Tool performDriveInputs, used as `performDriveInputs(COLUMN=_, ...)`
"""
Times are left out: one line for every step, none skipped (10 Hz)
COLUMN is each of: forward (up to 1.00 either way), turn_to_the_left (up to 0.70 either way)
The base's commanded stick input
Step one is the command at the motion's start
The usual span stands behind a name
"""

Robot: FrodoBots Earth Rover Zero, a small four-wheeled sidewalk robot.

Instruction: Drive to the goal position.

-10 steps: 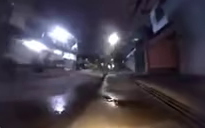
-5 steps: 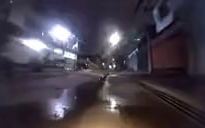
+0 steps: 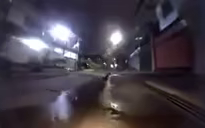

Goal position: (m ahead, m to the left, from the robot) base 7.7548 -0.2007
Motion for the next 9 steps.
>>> performDriveInputs(forward=0.7, turn_to_the_left=0.0)
performDriveInputs(forward=0.7, turn_to_the_left=0.0)
performDriveInputs(forward=0.7, turn_to_the_left=0.0)
performDriveInputs(forward=0.7, turn_to_the_left=0.0)
performDriveInputs(forward=0.7, turn_to_the_left=0.0)
performDriveInputs(forward=0.7, turn_to_the_left=0.0)
performDriveInputs(forward=0.7, turn_to_the_left=0.0)
performDriveInputs(forward=0.7, turn_to_the_left=0.0)
performDriveInputs(forward=0.7, turn_to_the_left=0.0)
